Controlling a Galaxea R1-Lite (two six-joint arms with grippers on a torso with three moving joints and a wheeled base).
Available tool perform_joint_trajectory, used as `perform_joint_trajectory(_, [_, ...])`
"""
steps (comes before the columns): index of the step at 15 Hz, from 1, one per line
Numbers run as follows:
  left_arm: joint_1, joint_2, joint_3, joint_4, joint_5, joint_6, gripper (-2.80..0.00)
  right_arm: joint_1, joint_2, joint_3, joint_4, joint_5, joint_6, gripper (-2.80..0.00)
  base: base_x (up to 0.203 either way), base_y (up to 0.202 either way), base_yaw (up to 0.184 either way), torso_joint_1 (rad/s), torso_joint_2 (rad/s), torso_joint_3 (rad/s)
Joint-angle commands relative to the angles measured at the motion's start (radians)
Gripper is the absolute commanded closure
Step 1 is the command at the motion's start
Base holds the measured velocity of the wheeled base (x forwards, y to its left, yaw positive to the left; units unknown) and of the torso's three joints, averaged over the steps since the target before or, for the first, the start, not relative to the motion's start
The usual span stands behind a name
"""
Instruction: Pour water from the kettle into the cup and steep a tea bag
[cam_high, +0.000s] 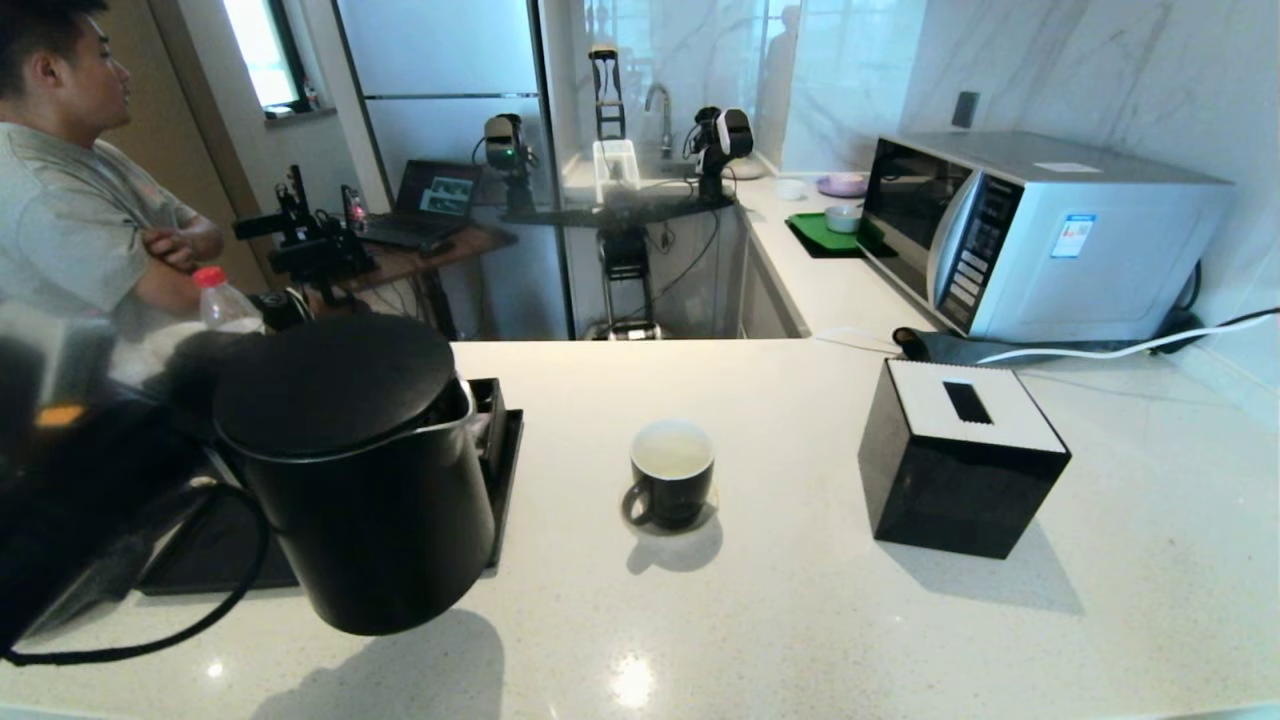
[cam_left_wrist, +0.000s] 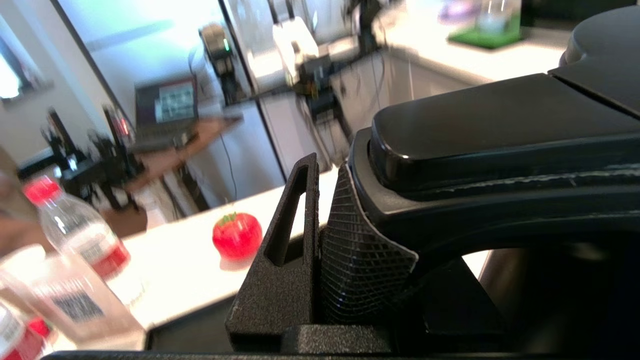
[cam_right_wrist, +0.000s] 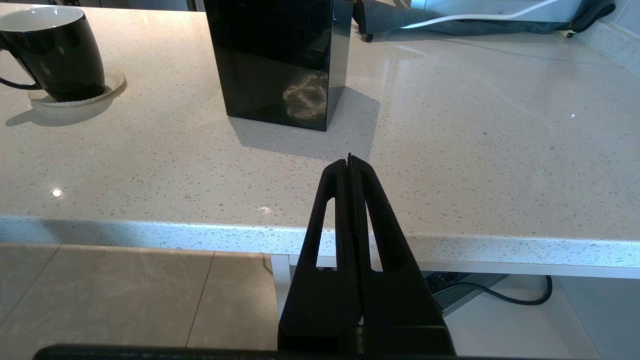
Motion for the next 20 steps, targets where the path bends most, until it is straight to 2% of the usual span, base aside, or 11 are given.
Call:
perform_joint_trajectory(1, [-0.093, 0.001, -0.014, 0.031, 0.054, 0.013, 0.00, -0.001, 0.001, 0.000, 0.000, 0.001, -0.001, 0.00, 0.000, 0.000, 0.000, 0.000, 0.00, 0.000])
perform_joint_trajectory(4, [-0.154, 0.006, -0.055, 0.125, 0.121, 0.095, 0.00, 0.000, 0.001, 0.000, 0.000, 0.001, -0.001, 0.00, 0.000, 0.000, 0.000, 0.000, 0.00, 0.000])
perform_joint_trajectory(11, [-0.324, 0.025, -0.212, 0.350, 0.373, 0.132, 0.00, 0.000, 0.001, 0.000, 0.000, 0.001, -0.001, 0.00, 0.000, 0.000, 0.000, 0.000, 0.00, 0.000])
perform_joint_trajectory(14, [-0.380, 0.061, -0.272, 0.387, 0.479, 0.150, 0.00, 0.000, 0.001, 0.000, 0.000, 0.001, -0.001, 0.00, 0.000, 0.000, 0.000, 0.000, 0.00, 0.000])
perform_joint_trajectory(20, [-0.415, 0.163, -0.389, 0.394, 0.577, 0.222, 0.00, 0.000, 0.001, 0.000, 0.000, 0.001, -0.001, 0.00, 0.000, 0.000, 0.000, 0.000, 0.00, 0.000])
